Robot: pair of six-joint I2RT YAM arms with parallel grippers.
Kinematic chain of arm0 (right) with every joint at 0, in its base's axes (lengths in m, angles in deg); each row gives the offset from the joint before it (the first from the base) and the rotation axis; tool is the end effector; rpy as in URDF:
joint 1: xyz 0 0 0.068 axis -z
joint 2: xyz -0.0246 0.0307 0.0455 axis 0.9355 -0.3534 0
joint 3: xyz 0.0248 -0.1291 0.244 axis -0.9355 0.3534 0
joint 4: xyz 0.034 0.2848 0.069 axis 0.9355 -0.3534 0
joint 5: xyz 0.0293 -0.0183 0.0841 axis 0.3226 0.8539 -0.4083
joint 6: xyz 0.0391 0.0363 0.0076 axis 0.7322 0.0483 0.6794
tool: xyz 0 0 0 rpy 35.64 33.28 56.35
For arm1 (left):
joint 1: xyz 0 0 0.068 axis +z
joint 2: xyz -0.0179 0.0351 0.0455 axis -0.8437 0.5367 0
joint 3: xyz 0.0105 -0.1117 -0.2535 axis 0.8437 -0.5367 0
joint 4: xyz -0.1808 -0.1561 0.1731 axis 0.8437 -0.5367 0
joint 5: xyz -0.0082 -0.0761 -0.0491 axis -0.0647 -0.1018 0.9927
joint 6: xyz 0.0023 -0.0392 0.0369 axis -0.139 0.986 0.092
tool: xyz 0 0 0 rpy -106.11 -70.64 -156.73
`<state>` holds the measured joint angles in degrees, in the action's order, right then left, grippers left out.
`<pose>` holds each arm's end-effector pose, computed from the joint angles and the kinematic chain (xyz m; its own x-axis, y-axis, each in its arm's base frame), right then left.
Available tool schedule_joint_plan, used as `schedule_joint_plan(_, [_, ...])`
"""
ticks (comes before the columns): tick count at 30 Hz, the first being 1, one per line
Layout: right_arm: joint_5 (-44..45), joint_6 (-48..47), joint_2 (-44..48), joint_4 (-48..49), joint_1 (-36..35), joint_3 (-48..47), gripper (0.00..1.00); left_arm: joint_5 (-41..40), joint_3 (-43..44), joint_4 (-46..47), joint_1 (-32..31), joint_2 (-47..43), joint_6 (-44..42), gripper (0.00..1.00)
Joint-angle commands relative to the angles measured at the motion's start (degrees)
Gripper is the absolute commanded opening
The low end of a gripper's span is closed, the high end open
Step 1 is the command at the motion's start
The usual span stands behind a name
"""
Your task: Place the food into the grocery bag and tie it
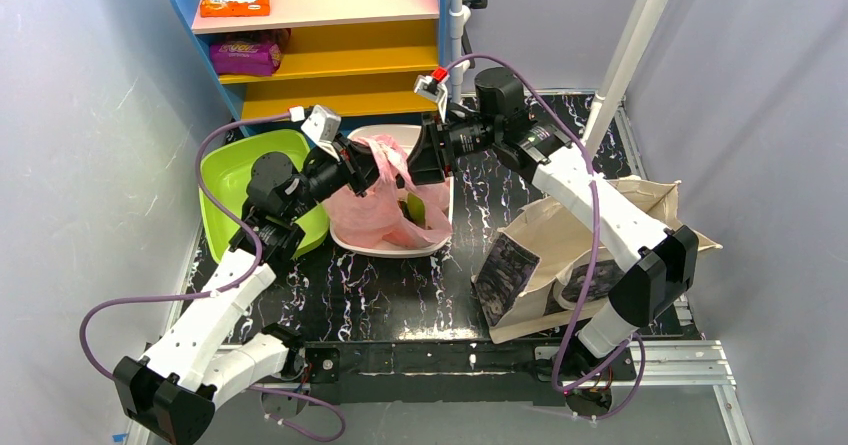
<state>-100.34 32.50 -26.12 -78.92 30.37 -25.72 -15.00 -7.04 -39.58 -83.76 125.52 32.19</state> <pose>0.2889 0.2723 0.4275 -0.4712 -0.1738 -0.8647 -0.8709 -0.0634 0.4873 0.2176 -0.1241 0.4114 -0.0206 -0.3018 -0.9531 0.8030 0.5629 -0.1956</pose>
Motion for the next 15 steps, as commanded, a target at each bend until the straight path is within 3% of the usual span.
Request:
schedule_joint_plan(1, [-4.1, -1.8, 0.2, 2.2, -0.8, -2.0, 0.38, -2.0, 3.9, -2.4, 0.0, -1.0, 0.8, 0.0])
schedule_joint_plan(7, [-4.4, -1.9, 0.2, 3.6, -2.0, -1.9, 0.46, -2.8, 4.1, -2.4, 0.0, -1.5, 1.8, 0.0])
schedule_joint_plan(15, [3.5, 0.7, -1.4, 6.7, -4.2, -3.5, 0.53, -4.1, 3.4, -1.9, 0.0, -2.4, 2.8, 0.0])
